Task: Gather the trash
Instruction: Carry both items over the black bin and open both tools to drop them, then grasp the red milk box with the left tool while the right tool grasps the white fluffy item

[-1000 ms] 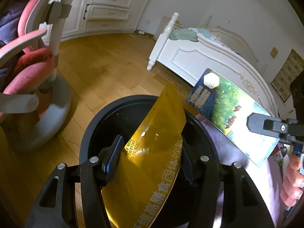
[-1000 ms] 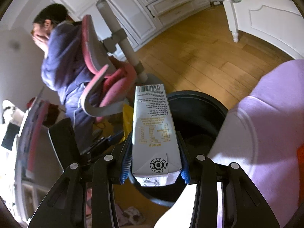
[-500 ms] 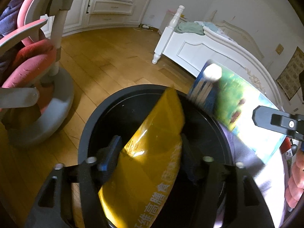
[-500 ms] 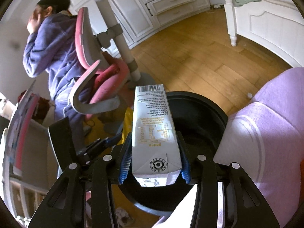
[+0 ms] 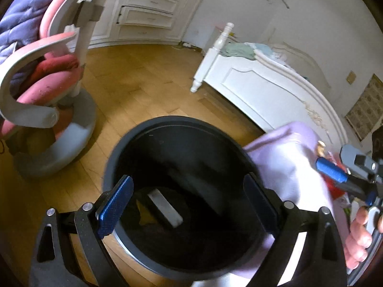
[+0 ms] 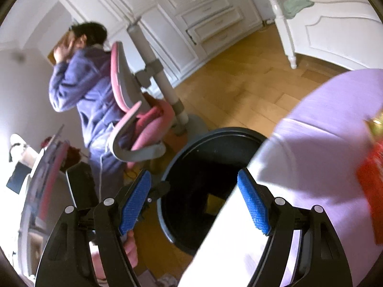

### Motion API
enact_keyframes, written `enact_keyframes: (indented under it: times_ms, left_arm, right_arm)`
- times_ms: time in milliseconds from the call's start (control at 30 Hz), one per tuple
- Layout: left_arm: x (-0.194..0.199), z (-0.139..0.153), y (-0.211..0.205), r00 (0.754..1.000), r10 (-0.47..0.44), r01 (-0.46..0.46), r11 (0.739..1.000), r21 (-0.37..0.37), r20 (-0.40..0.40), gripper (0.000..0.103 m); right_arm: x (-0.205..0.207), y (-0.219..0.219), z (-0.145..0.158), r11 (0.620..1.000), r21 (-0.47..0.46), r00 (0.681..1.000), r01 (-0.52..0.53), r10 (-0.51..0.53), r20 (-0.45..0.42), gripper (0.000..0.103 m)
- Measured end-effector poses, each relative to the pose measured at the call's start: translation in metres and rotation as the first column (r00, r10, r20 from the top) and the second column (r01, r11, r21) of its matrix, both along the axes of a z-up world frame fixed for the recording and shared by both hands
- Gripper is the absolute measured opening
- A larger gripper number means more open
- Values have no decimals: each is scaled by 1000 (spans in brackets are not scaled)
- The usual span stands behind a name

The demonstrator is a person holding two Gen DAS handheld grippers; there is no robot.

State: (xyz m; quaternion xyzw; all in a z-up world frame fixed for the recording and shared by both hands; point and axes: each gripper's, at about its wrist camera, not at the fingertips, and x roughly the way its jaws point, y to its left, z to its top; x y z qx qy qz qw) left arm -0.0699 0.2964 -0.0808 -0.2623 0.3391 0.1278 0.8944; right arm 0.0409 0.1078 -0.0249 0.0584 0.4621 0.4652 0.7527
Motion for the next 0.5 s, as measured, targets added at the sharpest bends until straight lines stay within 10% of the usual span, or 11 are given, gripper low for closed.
enact_keyframes:
  times_ms: [300, 500]
  left_arm:
    - [31, 53, -91, 976, -206, 199, 975, 97, 66, 93]
    - [70, 74, -174, 912, -405, 385, 898, 213, 60, 98]
  right_arm:
    - [-4, -126, 22, 987, 60, 985, 152, -156, 73, 75]
    - [-6, -214, 25, 959, 66, 953, 277, -283, 108, 75]
